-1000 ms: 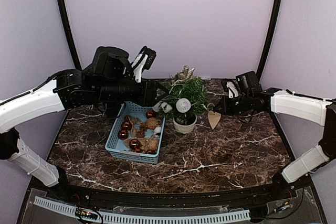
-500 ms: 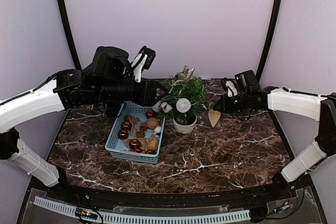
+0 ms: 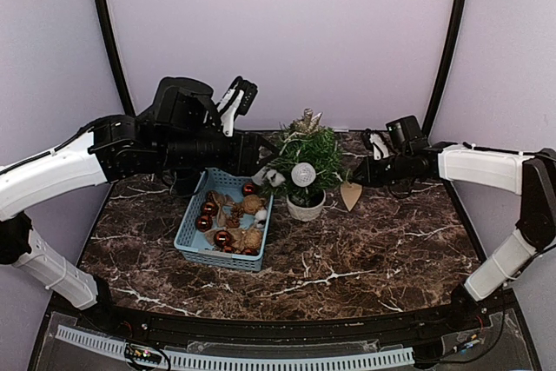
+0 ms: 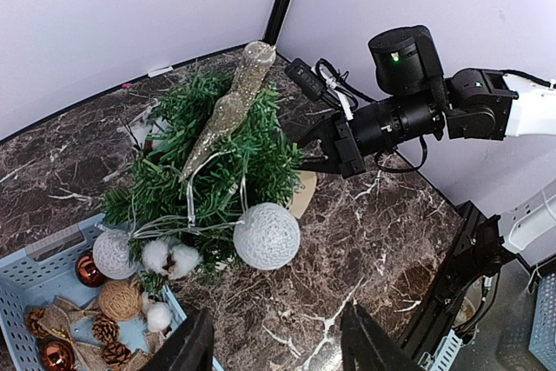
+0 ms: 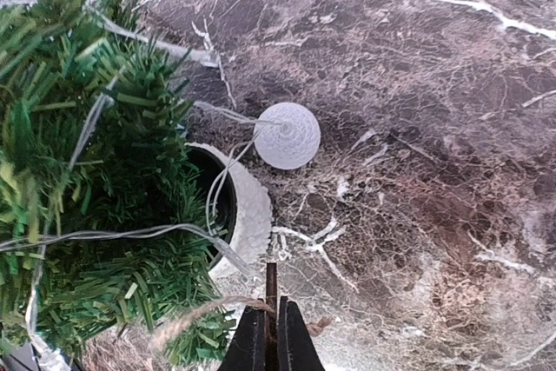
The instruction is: Decorate the small christmas tree
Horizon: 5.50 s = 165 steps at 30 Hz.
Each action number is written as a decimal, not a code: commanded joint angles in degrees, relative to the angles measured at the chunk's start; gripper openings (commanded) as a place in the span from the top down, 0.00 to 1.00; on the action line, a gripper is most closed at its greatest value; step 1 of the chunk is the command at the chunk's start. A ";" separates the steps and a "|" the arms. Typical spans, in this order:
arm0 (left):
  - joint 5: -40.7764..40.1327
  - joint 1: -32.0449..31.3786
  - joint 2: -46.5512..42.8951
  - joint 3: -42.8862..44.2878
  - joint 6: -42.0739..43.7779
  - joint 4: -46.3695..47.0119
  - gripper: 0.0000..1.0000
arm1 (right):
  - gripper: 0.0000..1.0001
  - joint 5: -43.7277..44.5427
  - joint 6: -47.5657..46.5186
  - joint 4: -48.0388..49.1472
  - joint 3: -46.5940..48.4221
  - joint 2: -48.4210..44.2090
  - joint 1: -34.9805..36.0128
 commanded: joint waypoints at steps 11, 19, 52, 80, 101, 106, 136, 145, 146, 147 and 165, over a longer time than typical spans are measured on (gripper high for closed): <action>-0.59 0.60 -2.06 -0.86 -0.39 0.02 0.48 | 1.00 -2.90 -2.17 3.57 0.49 3.73 -0.28; -1.00 0.69 -2.56 -0.93 -0.35 -0.24 0.48 | 1.00 -0.89 -1.32 3.08 0.11 1.51 -0.28; -1.26 3.85 -8.53 -6.20 -4.81 -3.62 0.28 | 0.44 12.95 2.94 -7.43 -4.47 -17.79 -0.63; 10.73 20.69 -4.92 -26.85 -11.11 4.29 0.39 | 0.41 17.35 6.87 -9.04 -7.02 -34.39 -0.63; 8.92 25.66 16.15 -20.35 -4.16 7.83 0.64 | 0.42 14.38 10.79 -3.98 -10.89 -31.81 -0.63; 0.62 25.84 17.52 -17.65 -3.54 5.77 0.65 | 0.42 14.34 10.85 -3.98 -11.41 -31.60 -0.63; -1.11 28.39 25.74 -13.45 -6.51 3.67 1.00 | 0.43 14.09 11.21 -3.06 -12.49 -30.84 -0.63; -1.32 28.37 14.46 -16.82 -8.37 4.93 1.00 | 0.43 15.77 10.66 -5.33 -11.61 -32.67 -0.63; -1.44 28.42 12.82 -17.62 -8.45 4.93 1.00 | 0.43 15.78 10.73 -5.37 -11.68 -32.79 -0.61; -1.41 28.38 12.03 -17.90 -8.54 4.82 1.00 | 0.43 15.78 10.74 -5.38 -11.75 -32.88 -0.63; 4.89 16.98 -13.71 -23.90 0.65 6.43 1.00 | 0.42 -4.25 11.08 -0.21 -7.07 -39.49 3.37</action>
